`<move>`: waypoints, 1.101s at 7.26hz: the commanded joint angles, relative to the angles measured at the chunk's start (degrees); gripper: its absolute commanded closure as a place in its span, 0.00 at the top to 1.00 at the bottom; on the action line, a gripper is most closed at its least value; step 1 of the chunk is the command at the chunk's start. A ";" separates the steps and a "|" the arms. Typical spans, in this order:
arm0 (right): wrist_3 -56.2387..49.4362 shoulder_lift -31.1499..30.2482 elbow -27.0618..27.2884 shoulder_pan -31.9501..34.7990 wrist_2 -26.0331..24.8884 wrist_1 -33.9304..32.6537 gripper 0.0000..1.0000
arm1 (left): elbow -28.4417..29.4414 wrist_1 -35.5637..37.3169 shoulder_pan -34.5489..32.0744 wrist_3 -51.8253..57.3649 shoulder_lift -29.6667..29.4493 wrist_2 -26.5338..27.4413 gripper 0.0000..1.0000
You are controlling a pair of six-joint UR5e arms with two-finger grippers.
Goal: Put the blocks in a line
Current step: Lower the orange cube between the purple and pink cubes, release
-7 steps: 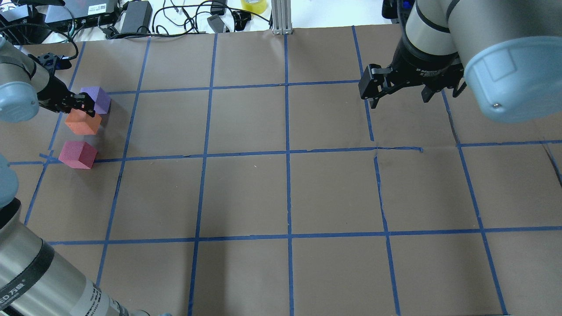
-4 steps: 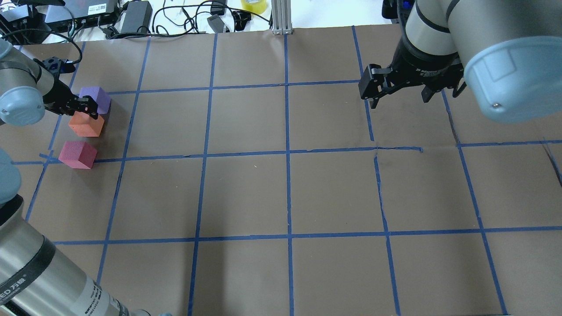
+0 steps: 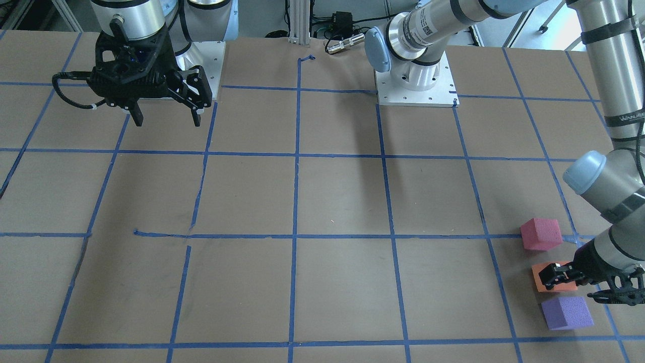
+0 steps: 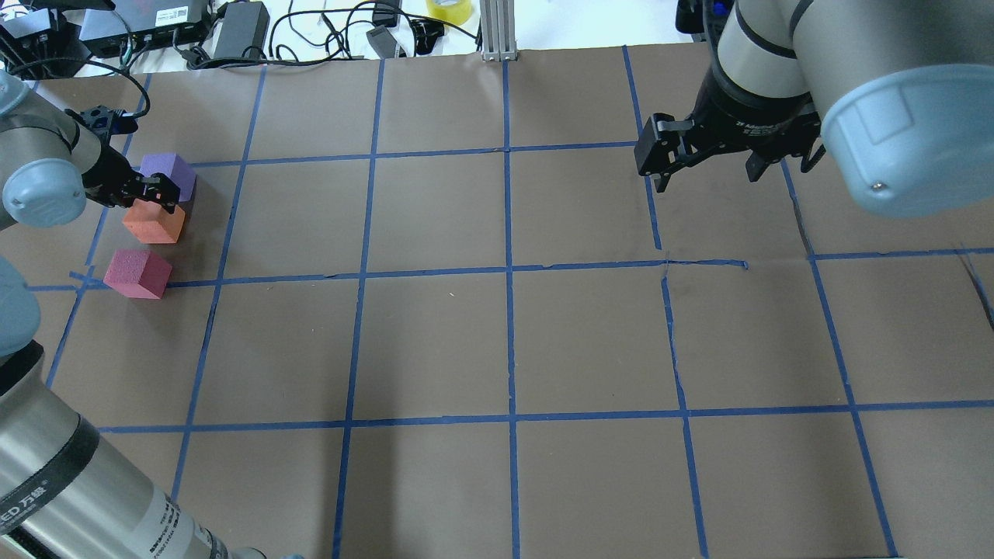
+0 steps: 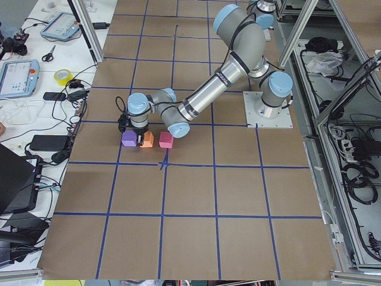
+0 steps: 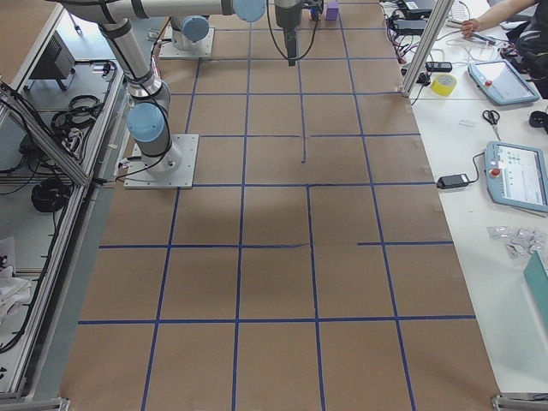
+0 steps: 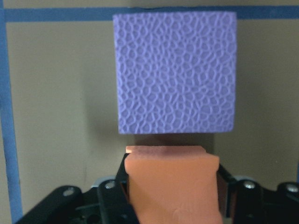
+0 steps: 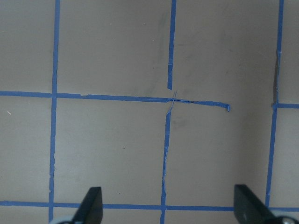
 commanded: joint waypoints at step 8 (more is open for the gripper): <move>0.00 0.09 -0.02 -0.07 0.00 -0.75 1.00 | -0.04 0.22 -0.35 -1.94 0.93 -0.26 1.00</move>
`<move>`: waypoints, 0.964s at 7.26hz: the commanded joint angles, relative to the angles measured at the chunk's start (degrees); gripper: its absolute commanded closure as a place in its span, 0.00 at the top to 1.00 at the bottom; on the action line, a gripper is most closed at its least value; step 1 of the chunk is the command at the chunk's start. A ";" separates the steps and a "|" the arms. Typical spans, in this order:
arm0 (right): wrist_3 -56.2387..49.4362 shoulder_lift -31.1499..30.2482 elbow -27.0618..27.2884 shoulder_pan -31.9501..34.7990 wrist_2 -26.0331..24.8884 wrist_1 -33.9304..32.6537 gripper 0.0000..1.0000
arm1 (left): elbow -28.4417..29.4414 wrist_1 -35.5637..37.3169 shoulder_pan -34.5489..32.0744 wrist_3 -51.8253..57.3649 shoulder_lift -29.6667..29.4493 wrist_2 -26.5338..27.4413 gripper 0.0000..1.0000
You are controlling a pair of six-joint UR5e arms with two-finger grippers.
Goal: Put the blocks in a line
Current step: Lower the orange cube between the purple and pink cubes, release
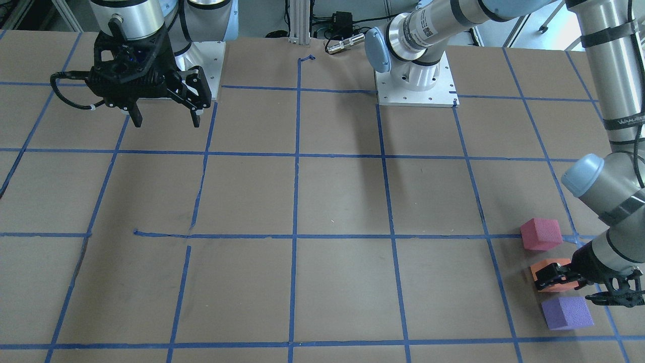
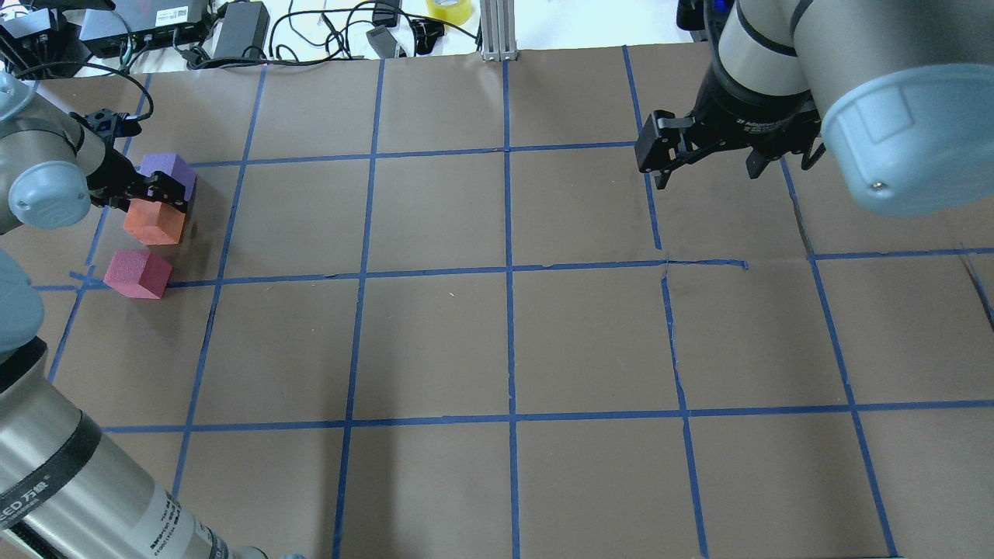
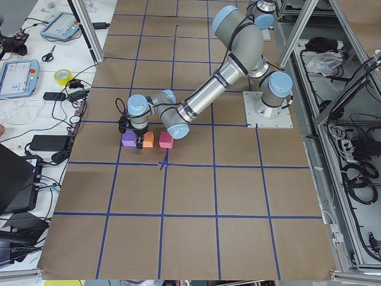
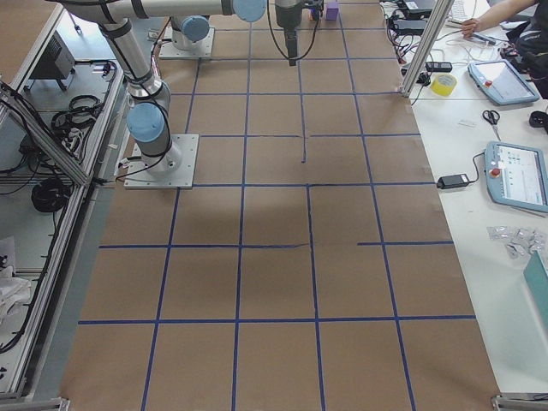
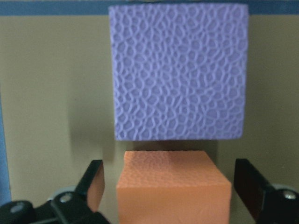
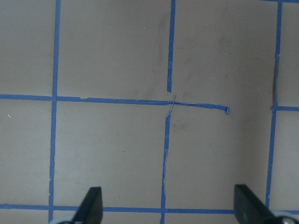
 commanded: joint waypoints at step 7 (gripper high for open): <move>0.53 -0.06 0.04 0.26 0.02 -0.45 1.00 | 1.11 -27.39 -13.56 -19.79 21.21 5.51 1.00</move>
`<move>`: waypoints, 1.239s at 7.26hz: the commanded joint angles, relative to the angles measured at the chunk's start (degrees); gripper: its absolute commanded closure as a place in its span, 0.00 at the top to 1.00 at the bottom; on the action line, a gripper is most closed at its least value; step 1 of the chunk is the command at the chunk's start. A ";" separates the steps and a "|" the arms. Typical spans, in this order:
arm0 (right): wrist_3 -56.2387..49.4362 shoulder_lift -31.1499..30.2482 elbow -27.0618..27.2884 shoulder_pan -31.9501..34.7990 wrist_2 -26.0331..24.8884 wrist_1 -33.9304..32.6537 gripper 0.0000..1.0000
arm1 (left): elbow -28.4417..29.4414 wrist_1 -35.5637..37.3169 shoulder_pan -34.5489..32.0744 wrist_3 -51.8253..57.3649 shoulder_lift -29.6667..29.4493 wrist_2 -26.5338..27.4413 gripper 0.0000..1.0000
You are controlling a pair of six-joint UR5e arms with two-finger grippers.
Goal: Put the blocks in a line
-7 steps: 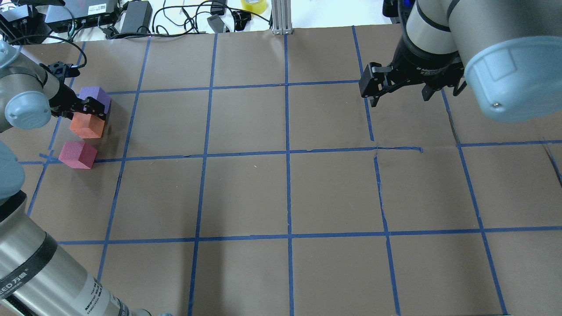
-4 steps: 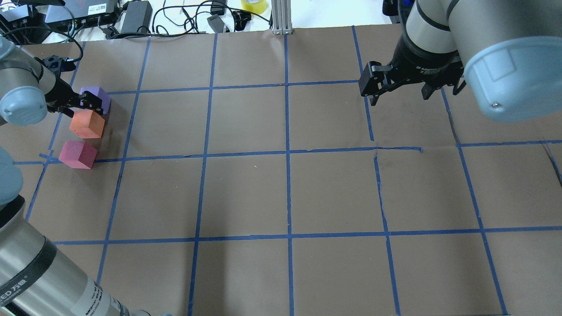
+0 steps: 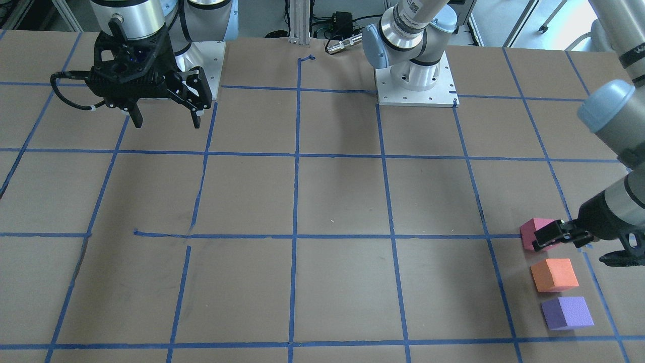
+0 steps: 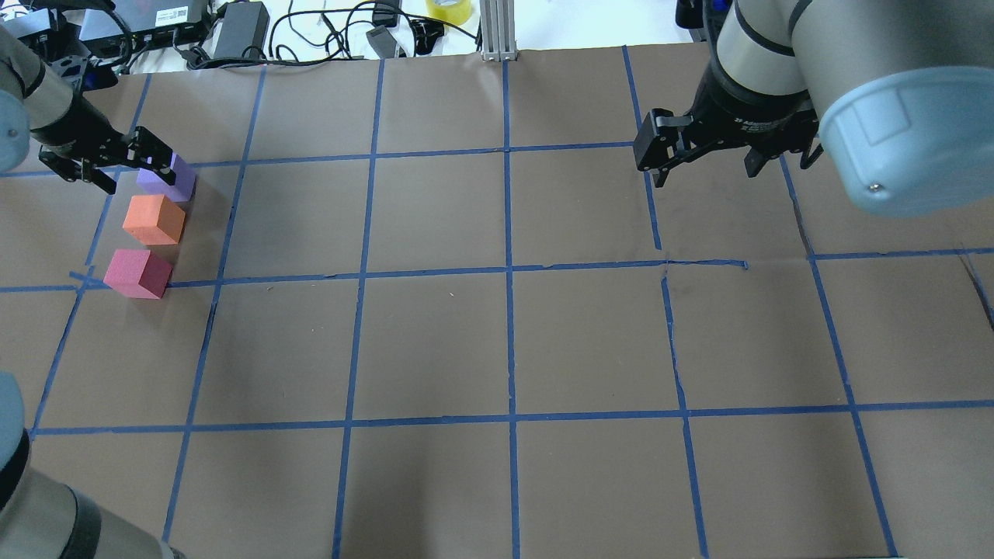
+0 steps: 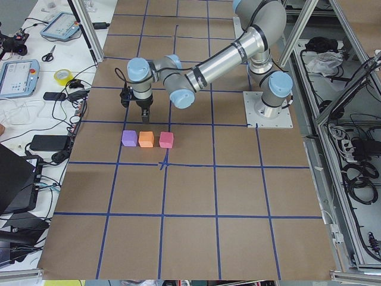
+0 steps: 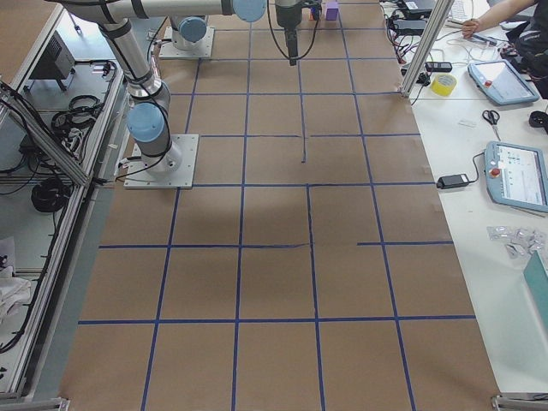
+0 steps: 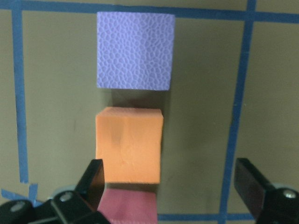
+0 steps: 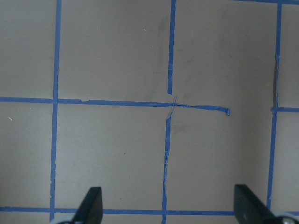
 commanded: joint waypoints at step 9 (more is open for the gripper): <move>-0.19 -0.21 -0.08 -0.07 0.00 1.18 1.00 | -0.38 -23.73 -18.07 -24.54 21.66 -2.97 1.00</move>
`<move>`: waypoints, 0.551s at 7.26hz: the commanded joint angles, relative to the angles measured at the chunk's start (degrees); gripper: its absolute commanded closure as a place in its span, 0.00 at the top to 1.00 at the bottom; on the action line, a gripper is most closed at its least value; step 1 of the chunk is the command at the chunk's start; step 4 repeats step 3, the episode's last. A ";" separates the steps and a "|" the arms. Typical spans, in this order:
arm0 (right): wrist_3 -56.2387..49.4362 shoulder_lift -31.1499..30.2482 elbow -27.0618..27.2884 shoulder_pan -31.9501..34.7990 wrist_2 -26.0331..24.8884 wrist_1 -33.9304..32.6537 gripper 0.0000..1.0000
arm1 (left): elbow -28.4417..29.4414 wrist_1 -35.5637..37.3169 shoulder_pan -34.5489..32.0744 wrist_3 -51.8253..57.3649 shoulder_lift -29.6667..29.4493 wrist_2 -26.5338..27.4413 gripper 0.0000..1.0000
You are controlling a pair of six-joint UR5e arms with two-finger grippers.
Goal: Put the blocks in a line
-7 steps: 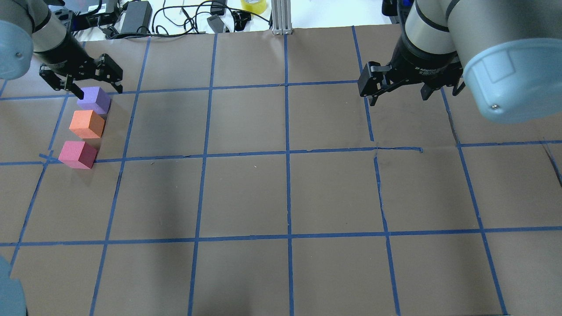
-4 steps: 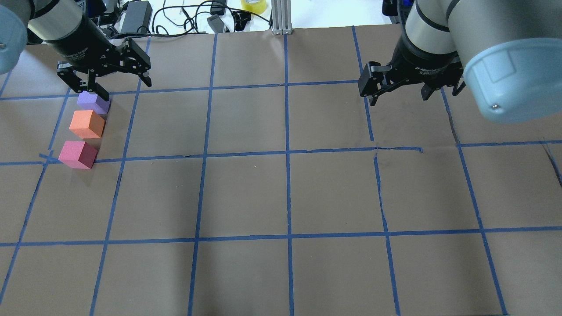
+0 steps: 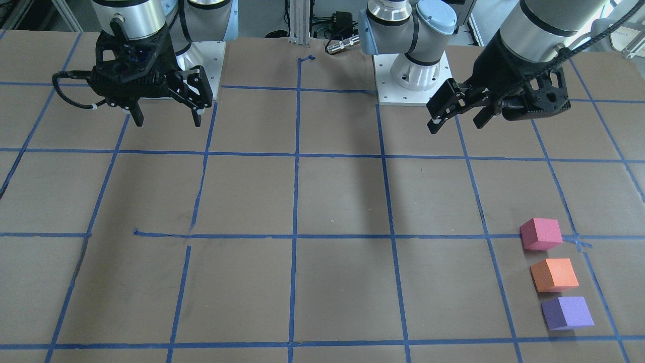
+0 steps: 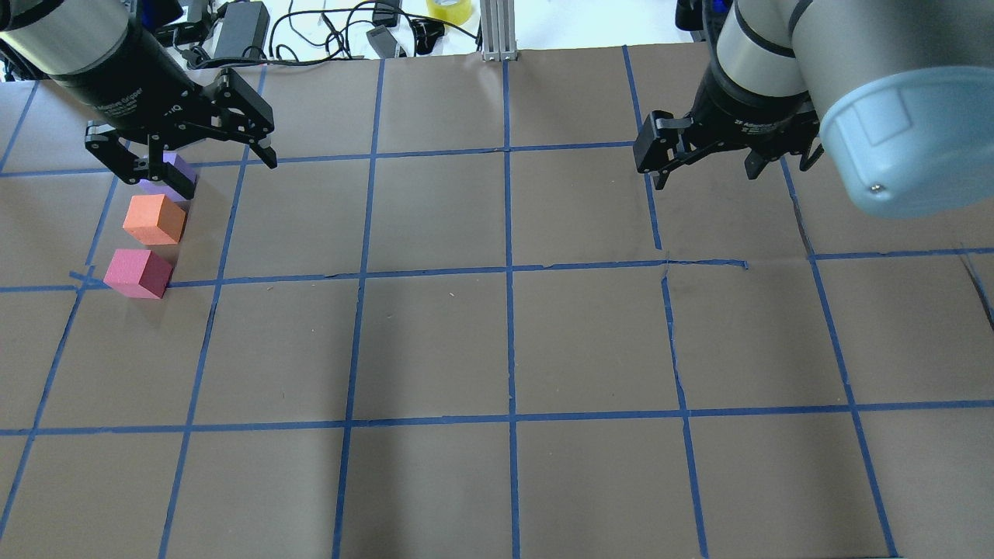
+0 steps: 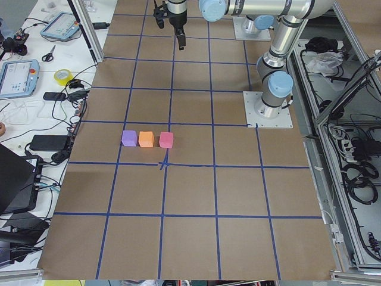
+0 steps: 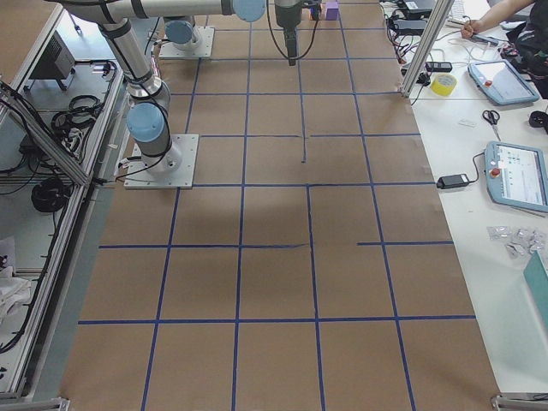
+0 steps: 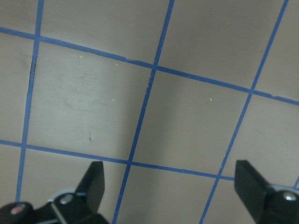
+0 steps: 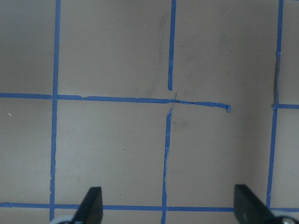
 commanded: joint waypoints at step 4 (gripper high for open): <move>-0.78 -1.49 -0.21 -0.34 3.58 2.41 1.00 | -1.97 0.51 -4.71 0.02 0.30 6.18 1.00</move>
